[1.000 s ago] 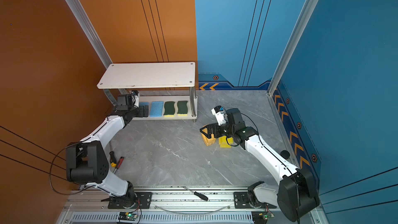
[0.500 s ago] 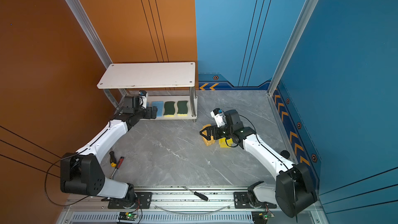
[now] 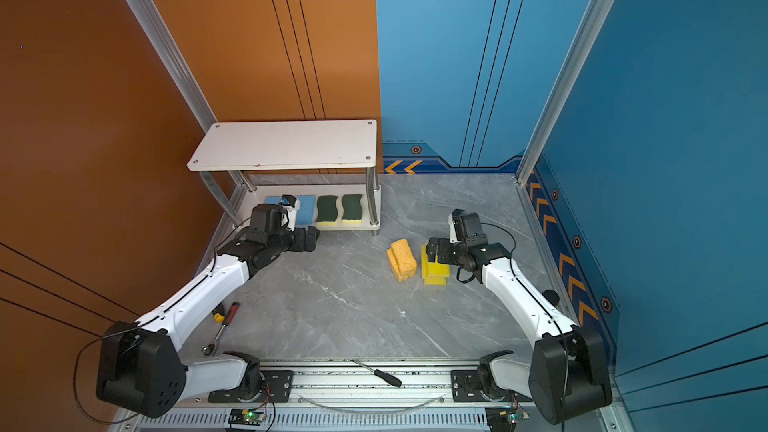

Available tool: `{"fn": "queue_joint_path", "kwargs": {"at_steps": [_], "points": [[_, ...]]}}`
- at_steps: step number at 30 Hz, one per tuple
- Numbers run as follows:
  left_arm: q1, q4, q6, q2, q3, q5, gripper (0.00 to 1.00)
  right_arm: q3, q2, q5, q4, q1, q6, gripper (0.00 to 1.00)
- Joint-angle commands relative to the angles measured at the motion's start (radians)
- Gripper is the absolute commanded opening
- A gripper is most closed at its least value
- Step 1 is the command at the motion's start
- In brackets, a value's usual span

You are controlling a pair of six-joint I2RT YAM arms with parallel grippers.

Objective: Place and organize the cleaning sponges onto the shelf
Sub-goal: 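Withdraw the left gripper from the shelf while the right gripper backs away, then push the yellow sponge with the right gripper against the orange sponges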

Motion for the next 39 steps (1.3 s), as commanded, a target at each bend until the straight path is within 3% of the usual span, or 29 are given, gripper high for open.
{"fn": "queue_joint_path", "kwargs": {"at_steps": [1,8,16,26,39], "points": [[-0.033,0.017,-0.046,-0.033,-0.03,0.019,0.98,0.02,-0.045,0.115,-0.117,-0.04,0.036,1.0],[-0.116,0.101,-0.101,-0.05,-0.105,0.018,0.98,0.006,-0.031,0.205,-0.18,-0.096,0.033,1.0],[-0.134,0.152,-0.144,-0.051,-0.15,0.034,0.98,-0.013,0.026,0.305,-0.202,-0.112,-0.007,1.0],[-0.138,0.147,-0.143,-0.054,-0.161,0.025,0.98,-0.012,0.169,0.352,-0.194,-0.077,-0.001,1.0],[-0.138,0.138,-0.143,-0.062,-0.174,0.019,0.98,-0.007,0.239,0.367,-0.15,-0.021,-0.015,1.0]]}}
